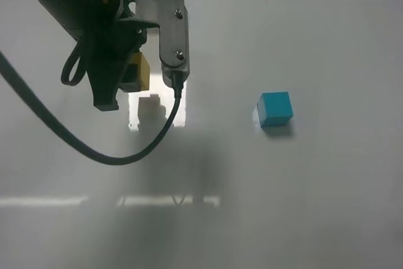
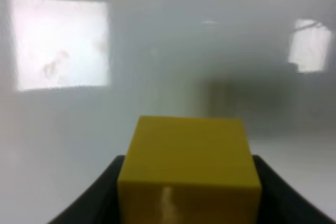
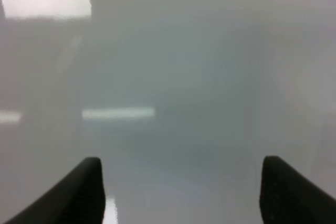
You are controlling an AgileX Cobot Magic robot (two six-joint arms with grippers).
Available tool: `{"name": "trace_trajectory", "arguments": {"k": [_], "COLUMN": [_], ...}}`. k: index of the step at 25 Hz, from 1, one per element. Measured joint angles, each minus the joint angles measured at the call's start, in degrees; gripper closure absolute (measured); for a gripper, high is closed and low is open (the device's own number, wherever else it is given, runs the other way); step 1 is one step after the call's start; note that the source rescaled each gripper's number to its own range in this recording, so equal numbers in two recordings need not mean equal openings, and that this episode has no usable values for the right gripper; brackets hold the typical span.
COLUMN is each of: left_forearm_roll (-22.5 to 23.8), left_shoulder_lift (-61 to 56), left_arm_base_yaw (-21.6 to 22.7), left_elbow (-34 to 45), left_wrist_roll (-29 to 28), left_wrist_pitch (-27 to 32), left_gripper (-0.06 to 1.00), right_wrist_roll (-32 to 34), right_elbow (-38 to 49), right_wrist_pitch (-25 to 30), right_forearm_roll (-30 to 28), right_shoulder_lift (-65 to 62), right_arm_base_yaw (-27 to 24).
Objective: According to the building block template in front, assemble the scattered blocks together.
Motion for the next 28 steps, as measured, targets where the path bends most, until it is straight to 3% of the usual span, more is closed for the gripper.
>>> {"name": "trace_trajectory", "arguments": {"k": [5, 9, 14, 22, 28], "left_forearm_roll": [0.0, -0.5, -2.2, -3.5, -6.0], "left_shoulder_lift": [0.0, 0.1, 1.9, 6.1, 8.8], "left_arm_base_yaw": [-6.6, -9.3, -9.5, -9.3, -6.6], "left_elbow": [-2.6, -2.7, -2.8, -2.8, -3.7], "left_wrist_roll": [-1.8, -4.4, -7.9, -8.3, -8.3], "left_wrist_pitch": [0.5, 0.6, 0.7, 0.8, -1.0], "left_gripper": [0.88, 0.88, 0.88, 0.88, 0.88], "right_wrist_roll": [0.0, 0.0, 0.0, 0.0, 0.0], "right_elbow": [0.0, 0.0, 0.0, 0.0, 0.0], "right_wrist_pitch": [0.0, 0.0, 0.0, 0.0, 0.0], "right_forearm_roll": [0.0, 0.0, 0.0, 0.0, 0.0], "right_shoulder_lift": [0.0, 0.0, 0.0, 0.0, 0.0], "right_arm_base_yaw": [0.0, 0.0, 0.0, 0.0, 0.0]}}
